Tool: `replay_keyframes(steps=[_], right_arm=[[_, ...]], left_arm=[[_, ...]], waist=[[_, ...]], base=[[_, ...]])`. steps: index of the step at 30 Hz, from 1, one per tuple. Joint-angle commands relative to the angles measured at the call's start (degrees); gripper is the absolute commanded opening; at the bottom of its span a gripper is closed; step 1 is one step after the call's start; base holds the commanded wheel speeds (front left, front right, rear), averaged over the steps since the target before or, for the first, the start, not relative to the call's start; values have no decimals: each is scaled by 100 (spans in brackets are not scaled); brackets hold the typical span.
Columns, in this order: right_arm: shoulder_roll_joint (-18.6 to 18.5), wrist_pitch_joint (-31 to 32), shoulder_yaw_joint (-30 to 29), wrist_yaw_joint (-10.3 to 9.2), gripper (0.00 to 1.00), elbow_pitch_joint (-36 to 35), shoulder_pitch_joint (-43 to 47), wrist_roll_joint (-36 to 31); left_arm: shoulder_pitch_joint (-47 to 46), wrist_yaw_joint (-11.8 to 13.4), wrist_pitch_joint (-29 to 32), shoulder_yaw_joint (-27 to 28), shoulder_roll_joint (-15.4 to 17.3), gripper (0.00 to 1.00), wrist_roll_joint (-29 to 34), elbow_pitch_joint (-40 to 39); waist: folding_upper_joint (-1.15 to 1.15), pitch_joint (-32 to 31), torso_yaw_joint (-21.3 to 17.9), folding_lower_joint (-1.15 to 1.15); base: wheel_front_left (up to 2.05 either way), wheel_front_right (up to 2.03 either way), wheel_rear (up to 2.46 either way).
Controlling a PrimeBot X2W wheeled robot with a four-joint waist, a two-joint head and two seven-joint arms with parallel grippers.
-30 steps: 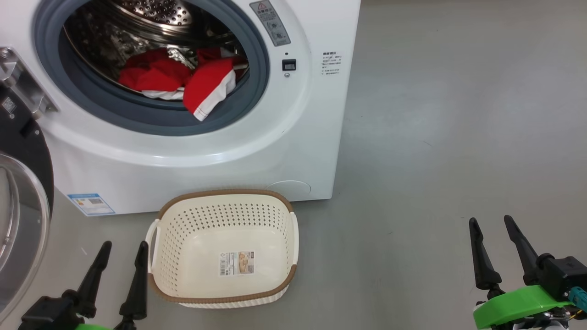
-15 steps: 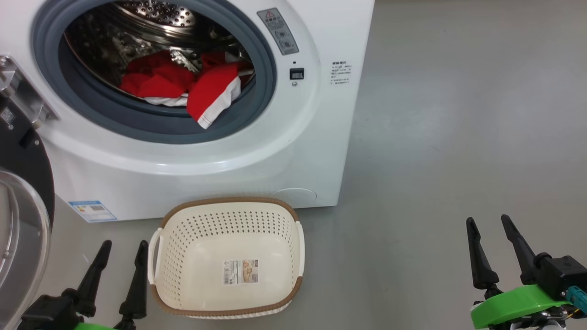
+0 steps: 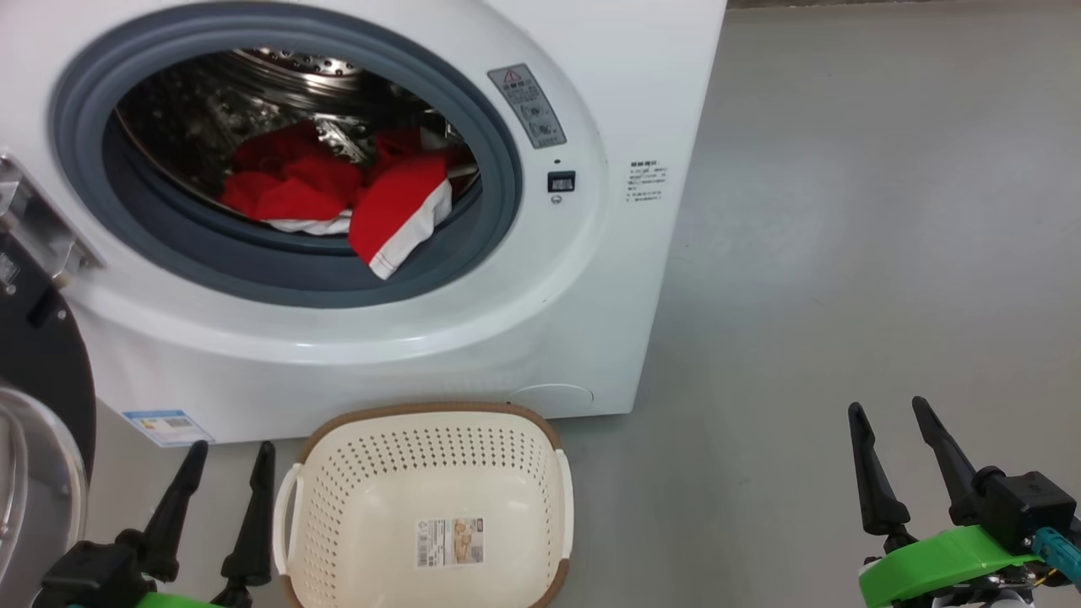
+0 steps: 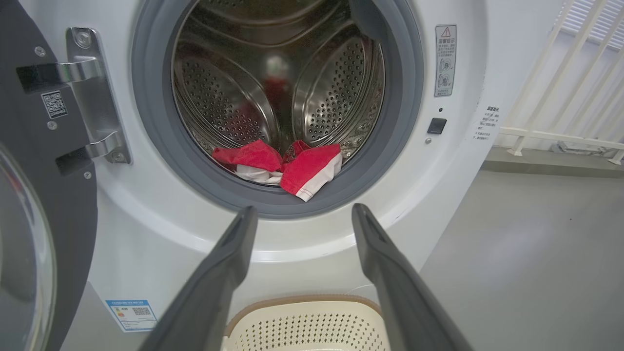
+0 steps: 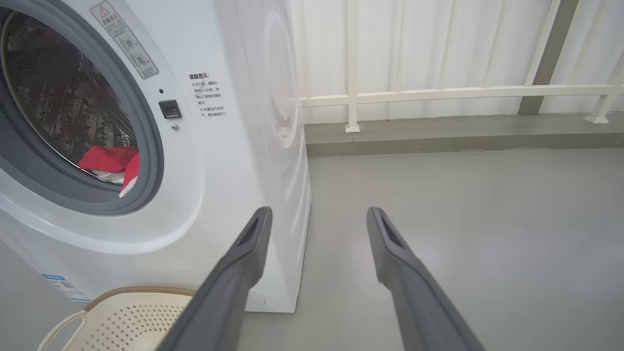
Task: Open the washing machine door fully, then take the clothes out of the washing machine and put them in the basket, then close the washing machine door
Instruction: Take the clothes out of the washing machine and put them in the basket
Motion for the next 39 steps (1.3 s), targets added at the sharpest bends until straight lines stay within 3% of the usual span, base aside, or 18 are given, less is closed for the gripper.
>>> replay_keyframes(steps=[1, 24, 31, 39], right_arm=[[-36, -37, 134, 35, 100, -136, -193, -22], [-27, -37, 158, 35, 100, -141, -320, -18], [-25, -37, 201, 35, 100, -184, -496, 58], [-24, -37, 303, 35, 100, -195, -749, 219]], left_arm=[[-255, -32, -28, 174, 144, 100, -24, -125], [-492, -32, -28, 49, 121, 100, 81, 250], [-1365, -32, -28, -289, 129, 100, 138, 779], [-2869, -32, -5, -890, 317, 100, -3, 1999]], waist=[[0, 14, -1, 0], [0, 260, -14, 0], [0, 630, -32, 0], [0, 1093, -141, 0]], base=[[94, -109, 15], [24, -25, 1], [0, 0, 0], [0, 0, 0]])
